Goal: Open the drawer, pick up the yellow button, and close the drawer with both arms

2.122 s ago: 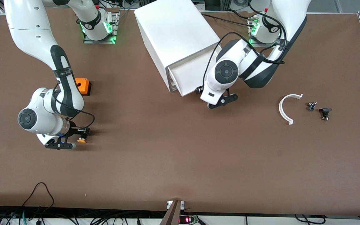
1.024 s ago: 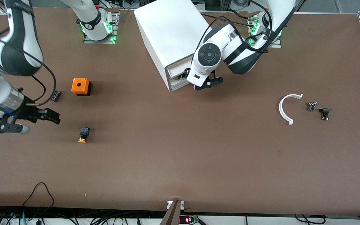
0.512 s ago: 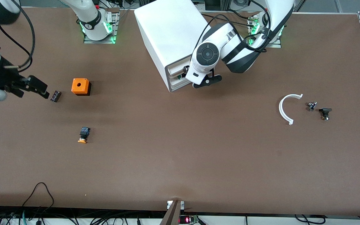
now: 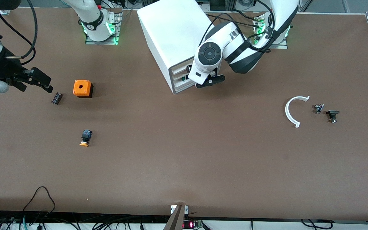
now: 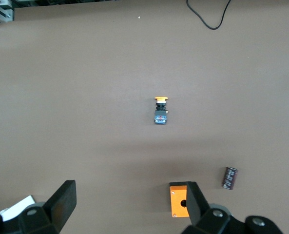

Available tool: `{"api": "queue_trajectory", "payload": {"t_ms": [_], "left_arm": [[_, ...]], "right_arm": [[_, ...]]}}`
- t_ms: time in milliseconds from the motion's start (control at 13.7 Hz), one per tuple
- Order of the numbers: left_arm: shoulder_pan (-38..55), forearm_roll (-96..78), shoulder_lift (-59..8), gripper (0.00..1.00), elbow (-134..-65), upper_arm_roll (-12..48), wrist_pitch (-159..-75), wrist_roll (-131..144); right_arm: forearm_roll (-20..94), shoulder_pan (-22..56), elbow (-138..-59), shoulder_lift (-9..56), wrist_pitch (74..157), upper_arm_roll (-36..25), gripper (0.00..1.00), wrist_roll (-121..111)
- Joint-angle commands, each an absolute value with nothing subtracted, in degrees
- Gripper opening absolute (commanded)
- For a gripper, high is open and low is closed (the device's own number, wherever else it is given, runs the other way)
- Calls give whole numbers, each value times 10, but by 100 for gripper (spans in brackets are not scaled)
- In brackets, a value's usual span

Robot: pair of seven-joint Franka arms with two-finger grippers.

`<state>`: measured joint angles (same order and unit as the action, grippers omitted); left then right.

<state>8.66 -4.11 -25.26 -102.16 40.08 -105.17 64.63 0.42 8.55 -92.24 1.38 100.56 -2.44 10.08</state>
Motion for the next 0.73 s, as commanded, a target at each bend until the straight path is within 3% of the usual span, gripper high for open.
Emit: {"api": "queue_trajectory", "payload": {"t_ms": [0,366,659], "left_arm": [[95,-63,-246,99,-1028,407,-1046,646],[64,-58,-235,99,-1015,407,-1039,635],[15,-50,-224,99,-952,403,-976,572]], "right_arm": [[-16,-2,-927,2,994,60,100,107],[-19,-14,-928,-10,971,75,100,103],[-23,-15,-925,-10,970,65,100,60]]}}
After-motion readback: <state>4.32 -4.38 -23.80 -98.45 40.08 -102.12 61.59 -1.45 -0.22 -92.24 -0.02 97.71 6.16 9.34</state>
